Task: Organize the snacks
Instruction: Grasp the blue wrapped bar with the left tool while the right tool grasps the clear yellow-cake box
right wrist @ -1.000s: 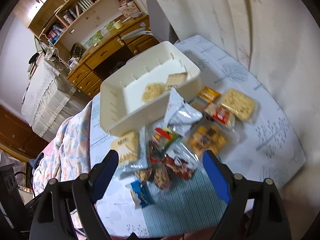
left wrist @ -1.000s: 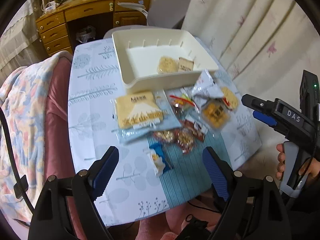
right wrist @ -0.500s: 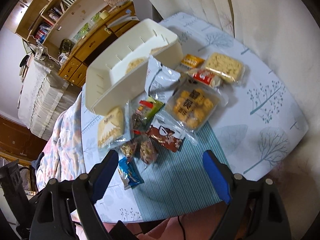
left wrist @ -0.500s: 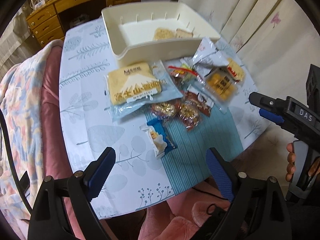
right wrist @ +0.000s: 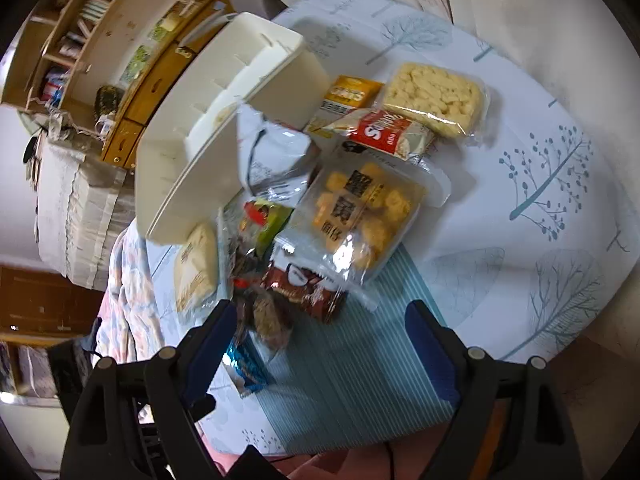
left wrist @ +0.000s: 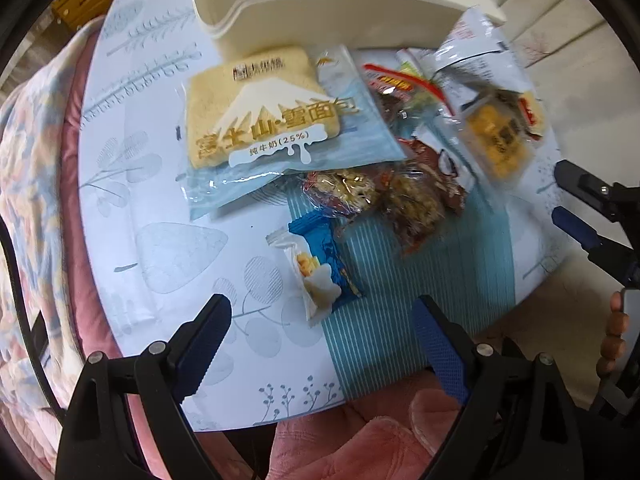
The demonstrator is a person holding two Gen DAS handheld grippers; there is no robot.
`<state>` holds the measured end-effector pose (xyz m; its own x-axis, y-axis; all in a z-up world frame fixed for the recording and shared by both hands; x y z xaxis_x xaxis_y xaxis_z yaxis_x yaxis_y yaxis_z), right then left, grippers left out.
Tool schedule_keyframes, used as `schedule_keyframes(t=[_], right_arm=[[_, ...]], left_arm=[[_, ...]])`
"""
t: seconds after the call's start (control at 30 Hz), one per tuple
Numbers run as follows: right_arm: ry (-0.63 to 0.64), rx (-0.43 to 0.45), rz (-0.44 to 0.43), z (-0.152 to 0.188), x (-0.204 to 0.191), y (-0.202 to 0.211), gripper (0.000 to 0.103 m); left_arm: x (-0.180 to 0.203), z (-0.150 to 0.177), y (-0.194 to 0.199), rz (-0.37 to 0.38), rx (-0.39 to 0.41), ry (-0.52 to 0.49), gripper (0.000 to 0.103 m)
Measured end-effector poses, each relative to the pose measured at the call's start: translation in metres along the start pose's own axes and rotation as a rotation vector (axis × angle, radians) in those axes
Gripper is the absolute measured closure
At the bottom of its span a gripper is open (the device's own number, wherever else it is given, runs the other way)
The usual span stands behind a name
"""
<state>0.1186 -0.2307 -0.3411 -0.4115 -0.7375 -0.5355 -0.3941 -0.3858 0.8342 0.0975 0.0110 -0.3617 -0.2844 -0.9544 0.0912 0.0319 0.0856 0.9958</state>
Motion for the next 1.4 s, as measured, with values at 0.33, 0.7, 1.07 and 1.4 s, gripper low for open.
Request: schedule_keyframes(t=[0.33,0.7,1.07,1.4], right_arm=[[-0.098,-0.064,0.000,-0.030,0.011,-0.036,0.016],[-0.243,-0.088,0.069,-0.045,0.019,-0.062,0.015],[-0.317,-0.115,0.165,-0.059,0.021,-0.082,0.018],[-0.276,-0.113,0.165,-0.052,0.022,-0.085,0.035]], left_arm=[[-0.014,0.000,-0.051,-0.043,-0.159,0.104,0.022],[-0.024,0.005,-0.071,0.002,-0.214,0.185,0.045],[-0.021,0.006,-0.084,0.009,-0.216,0.190,0.060],[-0.024,0.006,-0.077,0.035,-0.208,0.222,0.077]])
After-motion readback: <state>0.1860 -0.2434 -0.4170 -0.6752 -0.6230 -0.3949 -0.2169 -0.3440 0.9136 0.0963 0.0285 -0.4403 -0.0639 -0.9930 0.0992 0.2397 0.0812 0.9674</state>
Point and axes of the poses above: each gripper's, at about its wrist camera, not at the fingertips, and y roughly against the way its jaws point, x to its right, z to its underside, the point moved 10 cm from there along -y, roughly the way its jaws point, and after that the axes turned 4 degrees about -z, right-handed, at the moved point
